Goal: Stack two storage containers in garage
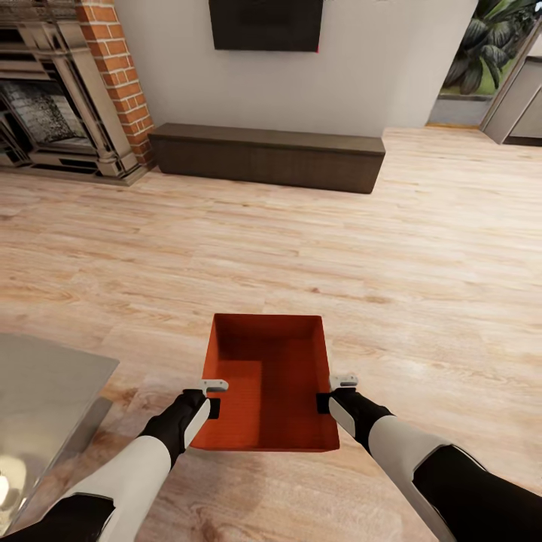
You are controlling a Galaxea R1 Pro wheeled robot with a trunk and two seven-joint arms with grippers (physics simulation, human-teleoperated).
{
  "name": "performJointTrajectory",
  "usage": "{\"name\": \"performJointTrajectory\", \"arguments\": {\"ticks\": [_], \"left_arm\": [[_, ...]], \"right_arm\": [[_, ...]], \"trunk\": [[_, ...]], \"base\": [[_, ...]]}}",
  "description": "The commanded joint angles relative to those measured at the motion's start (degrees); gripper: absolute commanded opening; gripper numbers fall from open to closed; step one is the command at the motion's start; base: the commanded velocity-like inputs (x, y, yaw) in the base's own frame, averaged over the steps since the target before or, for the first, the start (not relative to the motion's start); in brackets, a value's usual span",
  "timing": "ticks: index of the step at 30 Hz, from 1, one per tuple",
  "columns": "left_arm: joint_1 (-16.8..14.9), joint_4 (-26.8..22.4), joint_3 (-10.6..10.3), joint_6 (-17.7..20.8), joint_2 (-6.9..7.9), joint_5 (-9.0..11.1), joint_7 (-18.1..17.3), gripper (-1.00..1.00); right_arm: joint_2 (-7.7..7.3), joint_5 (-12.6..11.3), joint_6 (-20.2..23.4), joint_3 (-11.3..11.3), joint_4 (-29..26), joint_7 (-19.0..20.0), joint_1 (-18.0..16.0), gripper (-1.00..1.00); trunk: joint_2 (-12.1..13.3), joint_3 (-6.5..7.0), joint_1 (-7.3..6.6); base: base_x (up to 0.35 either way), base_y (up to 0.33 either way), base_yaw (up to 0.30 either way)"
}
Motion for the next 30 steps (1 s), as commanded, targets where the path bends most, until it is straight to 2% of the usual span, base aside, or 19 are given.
{"name": "performJointTrajectory", "arguments": {"ticks": [1, 30], "left_arm": [[0.01, 2.52, -1.51, 0.15, 0.25, 1.75, 0.57, -1.00], [0.02, 2.52, -1.51, 0.15, 0.25, 1.75, 0.65, -1.00]], "right_arm": [[-0.04, -1.22, 0.19, 1.85, -0.34, -0.15, -0.05, -1.00], [-0.04, -1.22, 0.02, 1.86, -0.43, -0.06, -0.05, -1.00]], "trunk": [[0.40, 0.15, -0.23], [12.03, 5.36, -6.60]], "base": [[0.000, 0.000, 0.000], [0.000, 0.000, 0.000]]}}
